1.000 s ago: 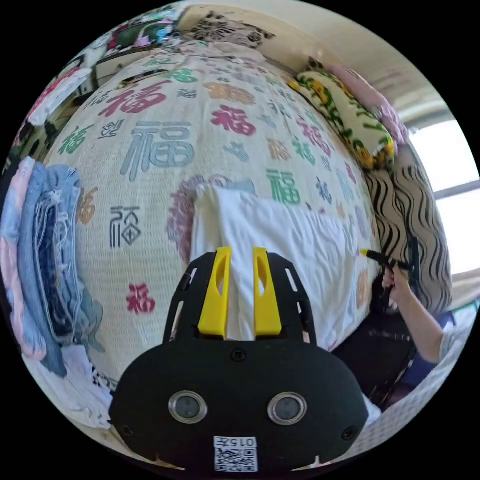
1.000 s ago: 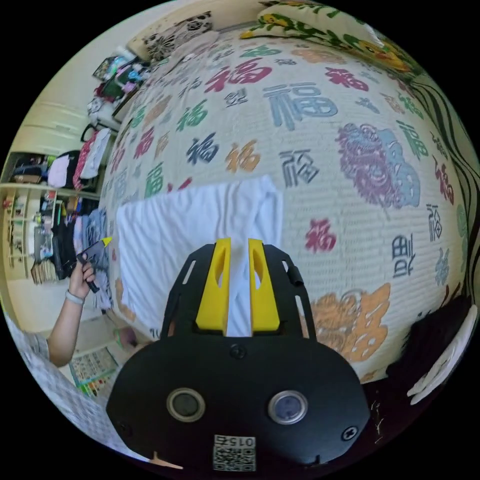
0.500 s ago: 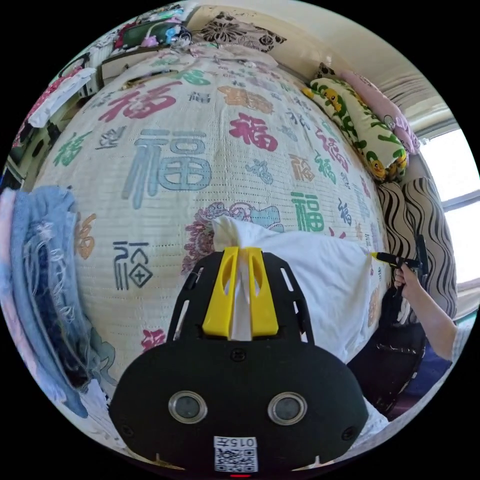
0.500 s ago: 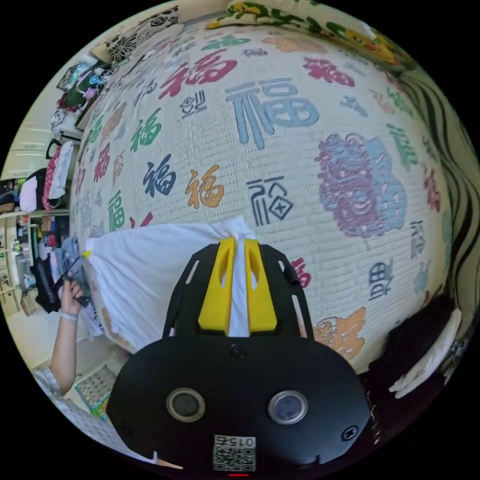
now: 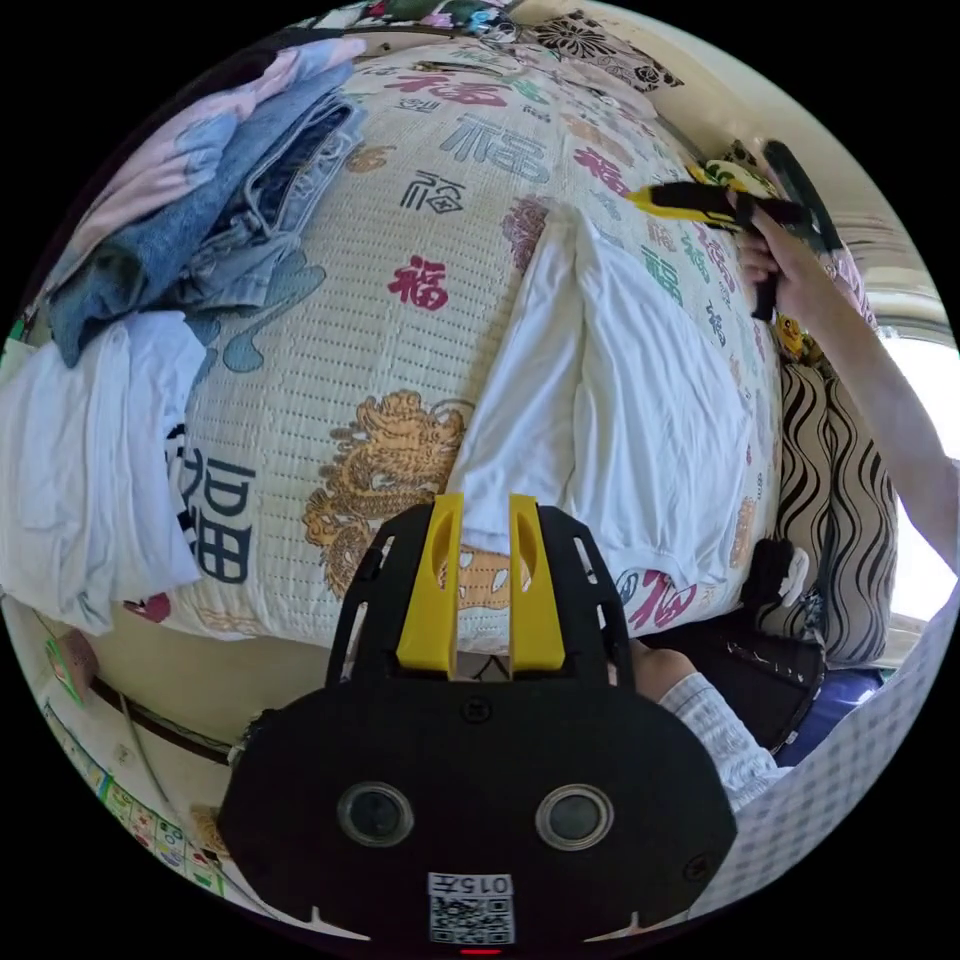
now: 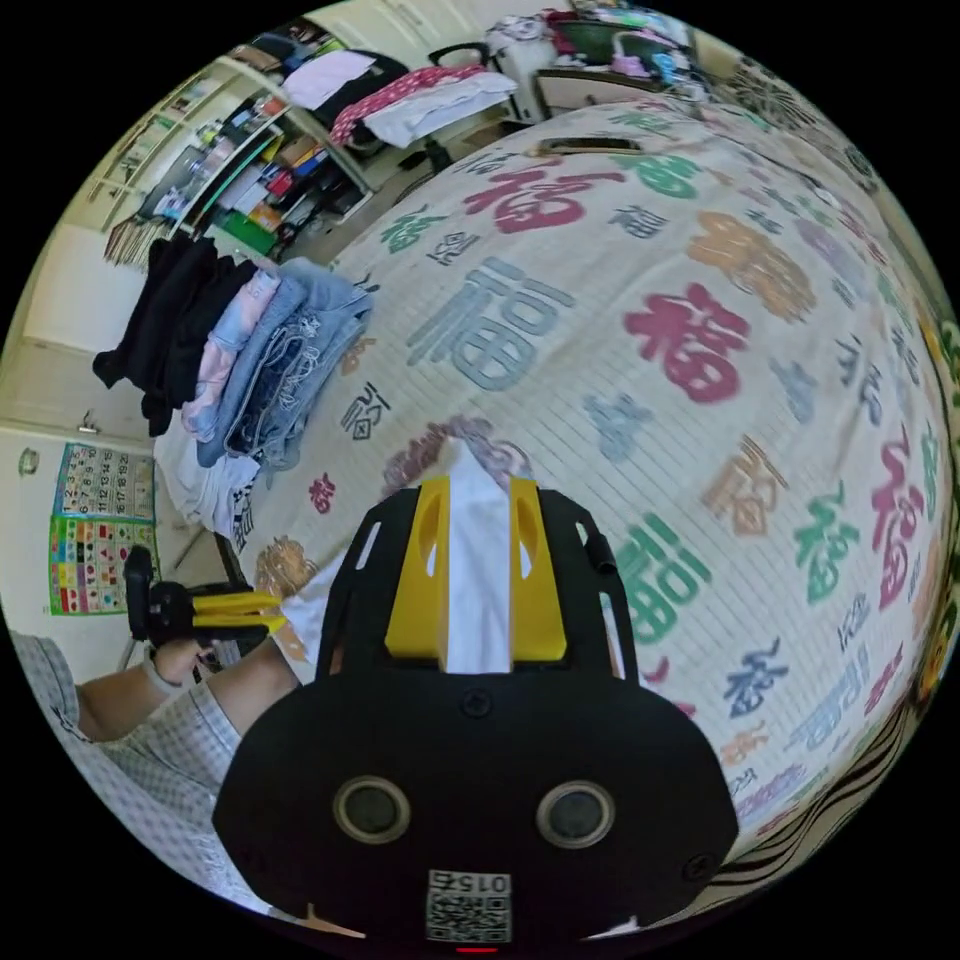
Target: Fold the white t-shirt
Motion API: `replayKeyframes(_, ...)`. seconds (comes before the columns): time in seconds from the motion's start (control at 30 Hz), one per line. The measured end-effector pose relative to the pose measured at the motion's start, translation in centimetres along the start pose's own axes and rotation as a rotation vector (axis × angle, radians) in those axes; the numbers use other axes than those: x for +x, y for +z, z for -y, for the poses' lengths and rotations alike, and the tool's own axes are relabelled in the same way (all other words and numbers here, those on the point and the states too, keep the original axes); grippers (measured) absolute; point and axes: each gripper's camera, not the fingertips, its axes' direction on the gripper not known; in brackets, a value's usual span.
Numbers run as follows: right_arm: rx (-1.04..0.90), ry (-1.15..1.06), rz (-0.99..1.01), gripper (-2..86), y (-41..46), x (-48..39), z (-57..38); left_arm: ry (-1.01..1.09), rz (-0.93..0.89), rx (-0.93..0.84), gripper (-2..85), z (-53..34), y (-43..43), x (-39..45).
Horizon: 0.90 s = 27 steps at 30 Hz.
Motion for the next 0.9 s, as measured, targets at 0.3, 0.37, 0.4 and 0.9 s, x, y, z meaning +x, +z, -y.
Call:
replayKeyframes(0.3, -0.224, 0.008, -0.137, 6.4, 5.2, -0.1, 4.3, -0.052, -0.018, -0.001, 0.6, -1.4, 2.8, -0.3)
replayKeyframes(0.37, -0.217, 0.019, -0.092, 2.7, 4.8, 0.5, 4.1, -0.035, -0.014, 0.026, -0.1, -1.9, 2.5, -0.1)
replayKeyframes(0.4, -0.197, 0.020, -0.063, 1.7, 4.2, 0.9, 3.8, -0.020, 0.002, 0.073, -0.4, -2.5, 1.8, 0.3)
replayKeyframes(0.9, 0.302, 0.228, 0.272, -0.3, -11.6, 16.2, -21.6, 0.637, -0.357, 0.178, -0.5, -10.0, 0.1, 21.7)
